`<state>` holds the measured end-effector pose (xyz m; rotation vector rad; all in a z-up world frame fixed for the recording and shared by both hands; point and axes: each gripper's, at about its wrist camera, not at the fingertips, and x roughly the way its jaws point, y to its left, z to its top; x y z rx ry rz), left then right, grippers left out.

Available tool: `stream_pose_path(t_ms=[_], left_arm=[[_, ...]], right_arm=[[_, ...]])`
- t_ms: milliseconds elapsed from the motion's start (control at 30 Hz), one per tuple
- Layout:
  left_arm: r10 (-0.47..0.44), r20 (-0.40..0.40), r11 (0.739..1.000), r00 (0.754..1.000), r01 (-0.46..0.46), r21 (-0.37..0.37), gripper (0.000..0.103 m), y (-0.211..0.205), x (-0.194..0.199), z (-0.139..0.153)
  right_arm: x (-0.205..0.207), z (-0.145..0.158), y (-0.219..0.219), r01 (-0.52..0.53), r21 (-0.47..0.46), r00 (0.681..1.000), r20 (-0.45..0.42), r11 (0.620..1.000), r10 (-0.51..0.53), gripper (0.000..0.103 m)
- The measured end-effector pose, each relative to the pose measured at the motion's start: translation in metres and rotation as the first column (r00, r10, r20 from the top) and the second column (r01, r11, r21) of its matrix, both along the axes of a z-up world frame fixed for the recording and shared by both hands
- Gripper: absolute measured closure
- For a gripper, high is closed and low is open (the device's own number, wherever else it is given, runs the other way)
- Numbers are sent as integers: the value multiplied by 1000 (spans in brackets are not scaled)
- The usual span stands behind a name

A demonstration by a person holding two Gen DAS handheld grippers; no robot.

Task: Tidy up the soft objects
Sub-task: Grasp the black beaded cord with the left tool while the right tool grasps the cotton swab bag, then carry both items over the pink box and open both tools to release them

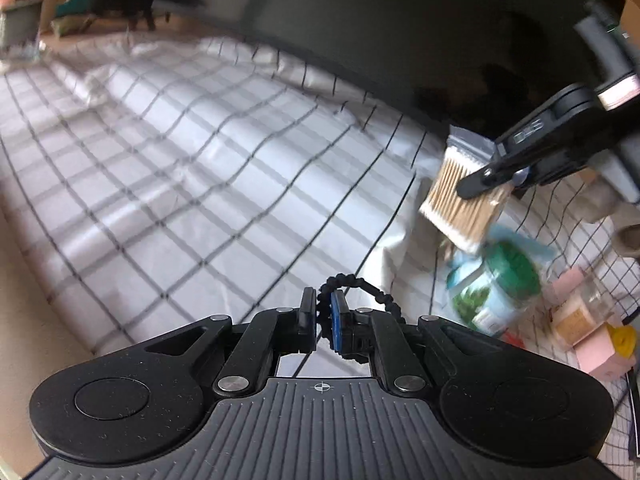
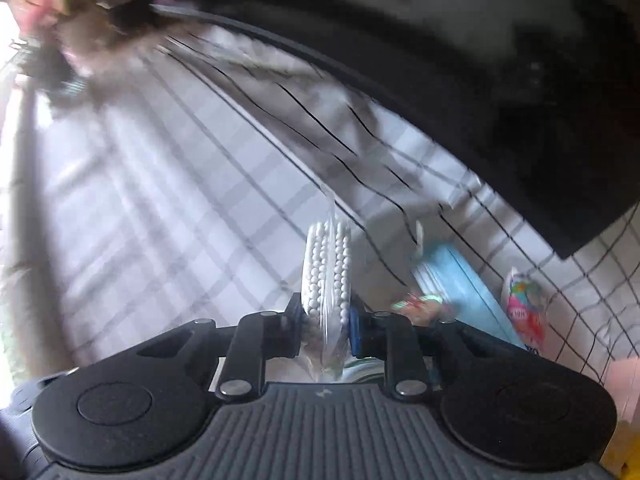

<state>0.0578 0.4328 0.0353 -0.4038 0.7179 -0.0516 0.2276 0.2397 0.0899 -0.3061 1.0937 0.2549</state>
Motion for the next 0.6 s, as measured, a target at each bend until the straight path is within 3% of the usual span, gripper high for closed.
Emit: stream_pose_path(t_ms=[300, 600], left_arm=[[-42, 147, 998, 988, 34, 59, 93, -20, 9, 78], [-125, 204, 989, 971, 107, 101, 93, -72, 15, 128]], right_arm=[[-62, 102, -5, -107, 87, 981, 174, 990, 91, 82], [-96, 154, -92, -52, 120, 955, 297, 991, 14, 82]])
